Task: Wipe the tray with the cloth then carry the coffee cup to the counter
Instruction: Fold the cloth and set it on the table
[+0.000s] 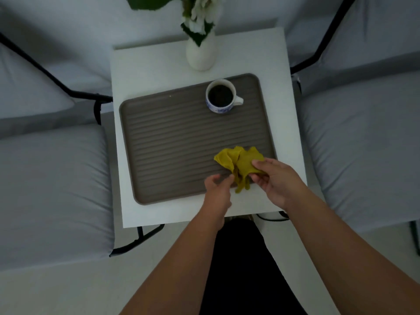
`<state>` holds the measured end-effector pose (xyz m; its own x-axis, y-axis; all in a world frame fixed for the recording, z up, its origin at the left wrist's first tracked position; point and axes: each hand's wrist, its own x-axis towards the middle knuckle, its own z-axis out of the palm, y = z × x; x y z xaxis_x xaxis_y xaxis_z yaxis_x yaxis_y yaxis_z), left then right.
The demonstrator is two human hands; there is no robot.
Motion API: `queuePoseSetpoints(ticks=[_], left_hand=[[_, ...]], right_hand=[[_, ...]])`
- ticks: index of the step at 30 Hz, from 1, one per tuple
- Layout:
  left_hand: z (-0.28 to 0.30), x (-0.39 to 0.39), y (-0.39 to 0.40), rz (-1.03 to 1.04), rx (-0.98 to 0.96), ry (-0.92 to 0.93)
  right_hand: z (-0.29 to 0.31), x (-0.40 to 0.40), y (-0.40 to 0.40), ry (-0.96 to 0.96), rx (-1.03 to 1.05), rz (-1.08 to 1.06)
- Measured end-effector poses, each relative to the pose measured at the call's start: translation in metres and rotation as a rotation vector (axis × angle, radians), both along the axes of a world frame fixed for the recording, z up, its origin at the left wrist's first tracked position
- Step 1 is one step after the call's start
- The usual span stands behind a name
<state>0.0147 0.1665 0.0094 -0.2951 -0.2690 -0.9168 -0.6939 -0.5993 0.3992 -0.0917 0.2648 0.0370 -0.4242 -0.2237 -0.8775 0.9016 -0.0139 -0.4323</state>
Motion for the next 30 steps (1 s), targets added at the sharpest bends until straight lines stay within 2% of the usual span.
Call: queuePoseSetpoints(ticks=[5,8,11,13,21,27,30], left_hand=[[0.025,-0.015,0.024,0.126,0.357,0.154],[0.043,-0.032,0.030,0.228,0.437,0.283],[0.058,-0.050,0.030,0.397,0.397,0.374],[0.066,-0.059,0.027,0.421,0.327,0.365],[0.093,-0.083,0.019,0.317,0.221,0.231],[0.095,-0.102,0.028,0.156,0.133,0.205],[0.096,-0.122,0.021,0.142,0.038,0.230]], right_hand=[[0.045,-0.012,0.009,0.052,-0.083,-0.041],[0.067,-0.021,0.016,0.092,-0.115,-0.082],[0.083,-0.033,0.025,0.136,-0.116,-0.105],[0.090,-0.042,0.033,0.175,-0.092,-0.128],[0.097,-0.064,0.071,0.332,0.080,-0.111],[0.090,-0.079,0.081,0.345,0.181,-0.112],[0.085,-0.095,0.076,0.303,0.221,-0.136]])
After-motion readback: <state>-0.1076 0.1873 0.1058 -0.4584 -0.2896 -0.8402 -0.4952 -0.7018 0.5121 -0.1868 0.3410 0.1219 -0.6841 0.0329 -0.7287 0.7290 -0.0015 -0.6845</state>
